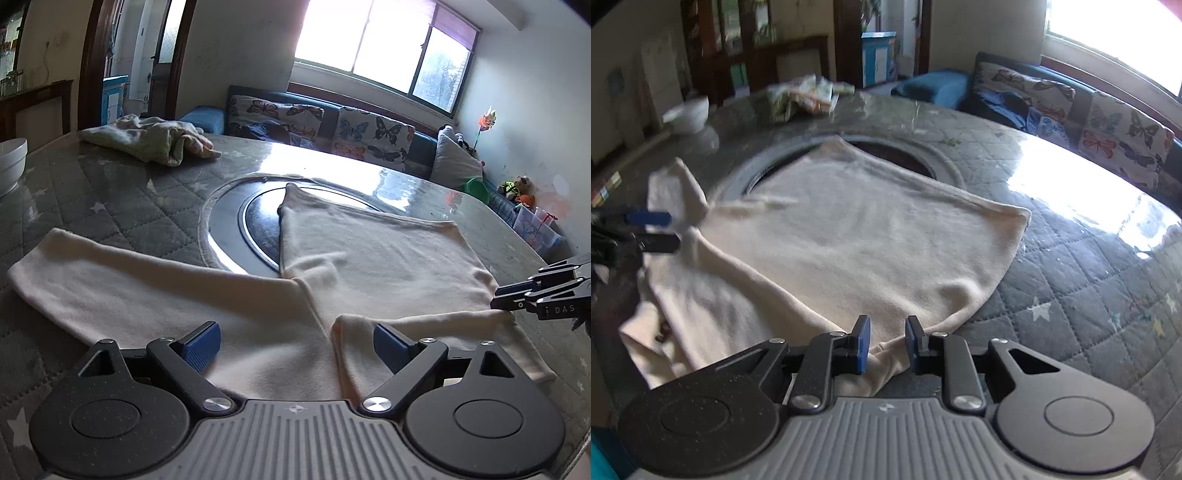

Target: Fold clothes

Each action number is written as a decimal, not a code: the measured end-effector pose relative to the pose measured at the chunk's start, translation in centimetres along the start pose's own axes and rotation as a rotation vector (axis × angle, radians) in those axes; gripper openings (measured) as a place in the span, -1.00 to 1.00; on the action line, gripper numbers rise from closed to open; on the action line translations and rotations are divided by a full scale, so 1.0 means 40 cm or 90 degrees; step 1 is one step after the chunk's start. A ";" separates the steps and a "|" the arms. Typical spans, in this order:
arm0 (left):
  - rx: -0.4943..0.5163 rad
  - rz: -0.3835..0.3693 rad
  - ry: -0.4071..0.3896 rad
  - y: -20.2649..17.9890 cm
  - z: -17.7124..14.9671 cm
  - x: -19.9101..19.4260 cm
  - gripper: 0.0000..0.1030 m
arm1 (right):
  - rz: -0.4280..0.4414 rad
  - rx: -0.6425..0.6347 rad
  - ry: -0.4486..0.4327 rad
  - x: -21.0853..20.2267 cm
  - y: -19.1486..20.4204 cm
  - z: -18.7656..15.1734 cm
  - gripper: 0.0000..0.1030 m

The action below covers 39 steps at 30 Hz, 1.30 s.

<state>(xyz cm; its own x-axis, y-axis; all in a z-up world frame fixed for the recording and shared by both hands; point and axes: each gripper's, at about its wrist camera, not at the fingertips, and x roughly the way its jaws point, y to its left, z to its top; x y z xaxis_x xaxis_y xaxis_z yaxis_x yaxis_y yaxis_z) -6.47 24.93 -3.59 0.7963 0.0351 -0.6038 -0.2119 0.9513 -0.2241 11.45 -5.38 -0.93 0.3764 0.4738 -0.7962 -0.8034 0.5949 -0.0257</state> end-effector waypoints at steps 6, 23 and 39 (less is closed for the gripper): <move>0.001 0.003 -0.003 0.006 -0.003 0.001 0.81 | -0.042 -0.044 0.032 -0.013 -0.007 -0.006 -0.63; 0.004 0.014 -0.001 0.006 0.001 0.005 0.85 | 0.096 -0.172 -0.012 -0.032 0.027 -0.010 -0.60; 0.015 0.025 0.004 -0.002 0.003 0.010 0.91 | 0.066 -0.121 0.000 -0.045 -0.018 -0.050 -0.90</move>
<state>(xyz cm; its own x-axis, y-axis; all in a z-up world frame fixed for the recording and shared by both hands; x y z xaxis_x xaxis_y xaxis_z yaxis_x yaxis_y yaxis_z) -6.07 24.89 -3.71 0.7842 0.0701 -0.6165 -0.2293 0.9560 -0.1830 10.44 -7.95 -0.69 0.2872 0.5260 -0.8005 -0.9103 0.4100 -0.0572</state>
